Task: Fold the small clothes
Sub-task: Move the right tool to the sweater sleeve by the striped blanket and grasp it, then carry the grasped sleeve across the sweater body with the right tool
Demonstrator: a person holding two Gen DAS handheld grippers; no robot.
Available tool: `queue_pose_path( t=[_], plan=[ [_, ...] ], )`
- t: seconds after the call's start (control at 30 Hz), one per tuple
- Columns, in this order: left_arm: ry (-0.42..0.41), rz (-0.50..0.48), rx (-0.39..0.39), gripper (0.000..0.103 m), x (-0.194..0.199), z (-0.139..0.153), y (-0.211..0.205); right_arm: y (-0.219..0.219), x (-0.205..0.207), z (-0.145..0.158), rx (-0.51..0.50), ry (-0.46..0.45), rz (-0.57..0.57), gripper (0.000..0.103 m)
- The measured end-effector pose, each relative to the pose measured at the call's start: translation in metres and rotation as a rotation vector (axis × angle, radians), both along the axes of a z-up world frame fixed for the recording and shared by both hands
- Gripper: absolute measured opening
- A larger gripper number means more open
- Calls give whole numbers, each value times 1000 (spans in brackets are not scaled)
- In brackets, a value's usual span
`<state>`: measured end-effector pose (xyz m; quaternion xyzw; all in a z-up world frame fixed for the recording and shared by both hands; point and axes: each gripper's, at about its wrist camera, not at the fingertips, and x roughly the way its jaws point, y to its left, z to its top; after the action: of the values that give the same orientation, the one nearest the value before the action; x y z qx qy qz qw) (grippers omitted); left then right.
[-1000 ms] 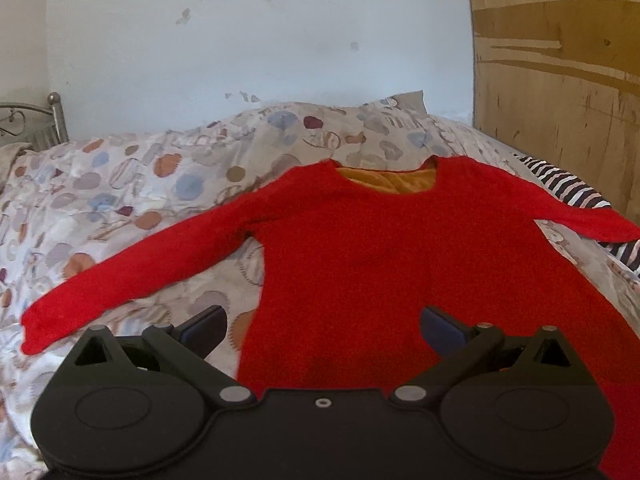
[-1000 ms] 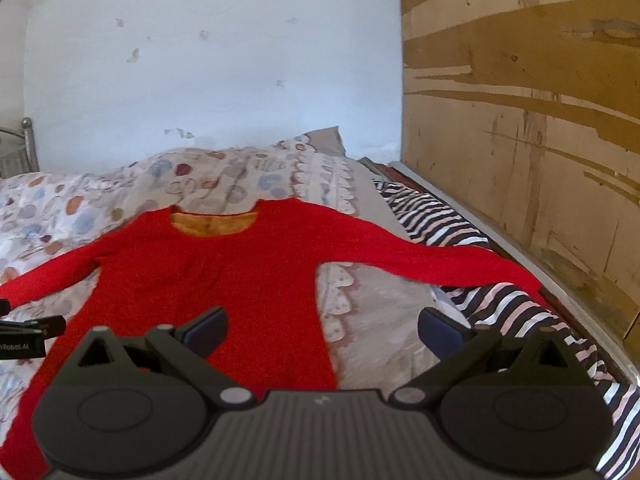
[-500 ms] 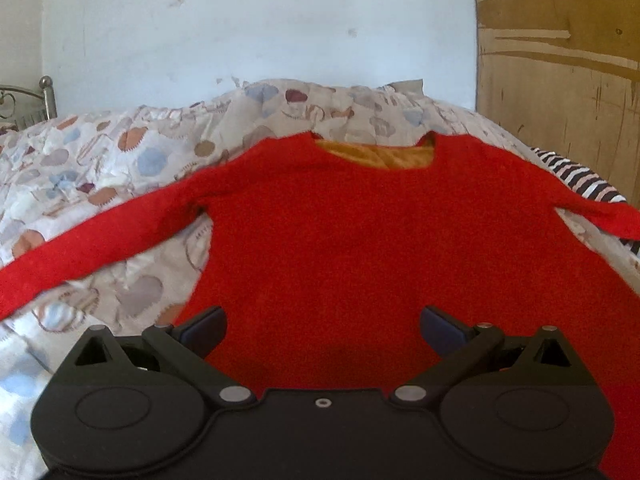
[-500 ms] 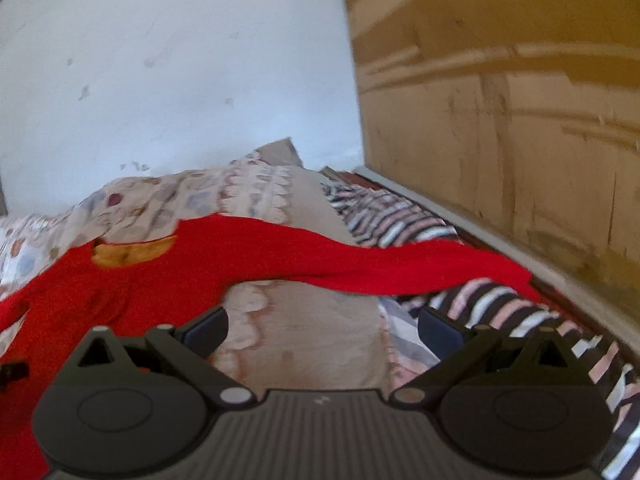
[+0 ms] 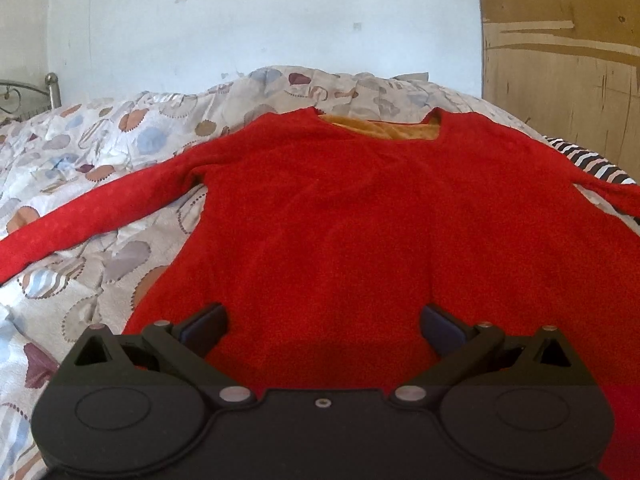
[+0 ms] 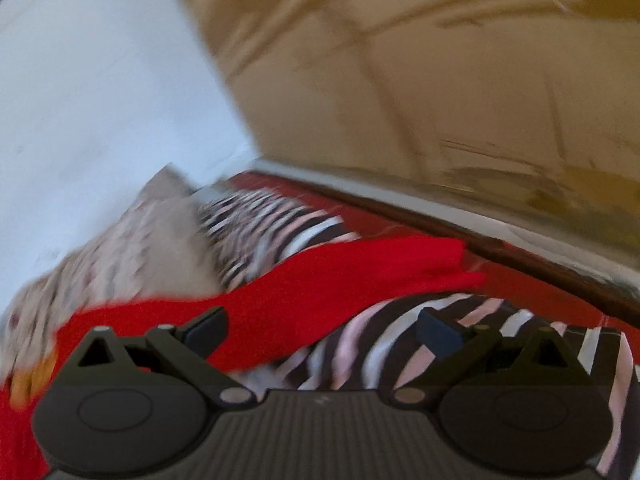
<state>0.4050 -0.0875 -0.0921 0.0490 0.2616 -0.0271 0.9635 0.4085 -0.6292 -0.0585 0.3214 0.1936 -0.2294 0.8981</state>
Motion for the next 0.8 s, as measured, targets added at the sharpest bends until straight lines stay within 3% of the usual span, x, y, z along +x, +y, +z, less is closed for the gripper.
queue_pose_path(
  t=[0.23, 0.3, 0.37, 0.4, 0.43, 0.53, 0.7, 0.8],
  plan=[
    [-7, 0, -2, 103, -1, -2, 0, -54, 17, -37, 233, 19, -171, 69],
    [-7, 0, 0, 102, -1, -2, 0, -65, 20, -47, 296, 6, -214, 48],
    [-8, 1, 1, 103, -1, -3, 0, -74, 20, -54, 349, -15, -250, 36],
    [-8, 1, 1, 102, -1, -3, 0, -75, 19, -55, 368, -31, -261, 20],
    [-7, 1, 0, 102, -1, -3, 0, -77, 19, -55, 372, -45, -268, 14],
    [-6, -1, -4, 103, -1, -3, 0, -72, 19, -38, 274, -73, -253, 7],
    [7, -22, -68, 102, 1, 7, 12, -34, 28, 33, -50, -104, -117, 7],
    [-29, -15, -88, 102, -2, 27, 20, 1, 39, 83, -222, -142, -4, 7]
  ],
)
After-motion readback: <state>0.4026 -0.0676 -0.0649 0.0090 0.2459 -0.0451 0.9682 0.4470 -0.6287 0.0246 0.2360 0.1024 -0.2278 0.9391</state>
